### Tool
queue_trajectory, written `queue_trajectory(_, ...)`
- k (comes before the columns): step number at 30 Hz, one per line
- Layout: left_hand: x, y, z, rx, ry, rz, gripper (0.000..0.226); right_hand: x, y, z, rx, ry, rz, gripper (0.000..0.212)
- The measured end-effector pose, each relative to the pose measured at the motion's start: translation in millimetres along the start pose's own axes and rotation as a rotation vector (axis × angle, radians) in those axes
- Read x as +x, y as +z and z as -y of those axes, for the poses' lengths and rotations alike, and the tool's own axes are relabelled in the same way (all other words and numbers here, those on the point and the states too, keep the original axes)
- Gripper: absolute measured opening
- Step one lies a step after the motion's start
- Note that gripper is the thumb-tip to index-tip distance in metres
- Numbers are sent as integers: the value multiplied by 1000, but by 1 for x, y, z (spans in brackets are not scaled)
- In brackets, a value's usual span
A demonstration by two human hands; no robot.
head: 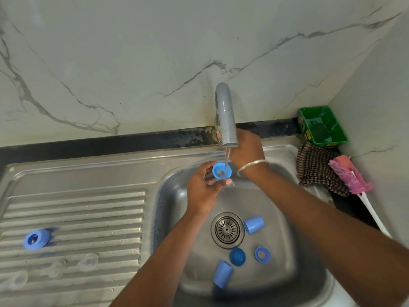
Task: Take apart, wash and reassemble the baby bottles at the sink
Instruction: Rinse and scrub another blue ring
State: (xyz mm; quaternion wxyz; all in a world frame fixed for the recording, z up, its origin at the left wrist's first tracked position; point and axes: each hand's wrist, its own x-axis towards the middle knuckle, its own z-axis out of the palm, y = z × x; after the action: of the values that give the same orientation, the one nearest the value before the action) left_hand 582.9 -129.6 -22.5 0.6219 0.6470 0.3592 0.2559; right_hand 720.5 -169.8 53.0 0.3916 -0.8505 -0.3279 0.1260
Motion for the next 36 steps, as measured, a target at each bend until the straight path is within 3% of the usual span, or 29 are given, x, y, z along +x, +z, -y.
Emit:
queue_trajectory(3,3,-1,0,-22,-7,27,50,-32,8,-13,195,91,-37,16)
queue_trajectory(5,3,-1,-2,-9,-5,68,48,-50,15,-26,284,135,36,17)
queue_trajectory(7,0,1,-4,42,1,132,39,-63,20,-36,322,173,128,23)
queue_trajectory(11,-9,5,-6,136,32,228,38,-78,19,-46,348,242,147,27)
queue_trajectory(16,-20,-4,3,30,1,123,44,-72,13,-39,272,151,230,40)
queue_trajectory(20,-22,-13,2,-117,-91,63,49,-61,11,-30,103,46,310,29)
queue_trajectory(23,-26,-15,0,-112,-85,38,41,-61,17,-33,338,184,355,21)
queue_trajectory(27,-35,-8,-6,72,8,-55,37,-68,20,-37,771,479,412,13)
queue_trajectory(31,-26,4,-15,367,147,71,32,-71,21,-35,1006,701,313,20)
queue_trajectory(33,-20,8,-18,431,142,136,25,-69,20,-34,1033,736,251,23)
queue_trajectory(36,-10,9,-24,479,120,119,16,-64,16,-32,878,617,252,26)
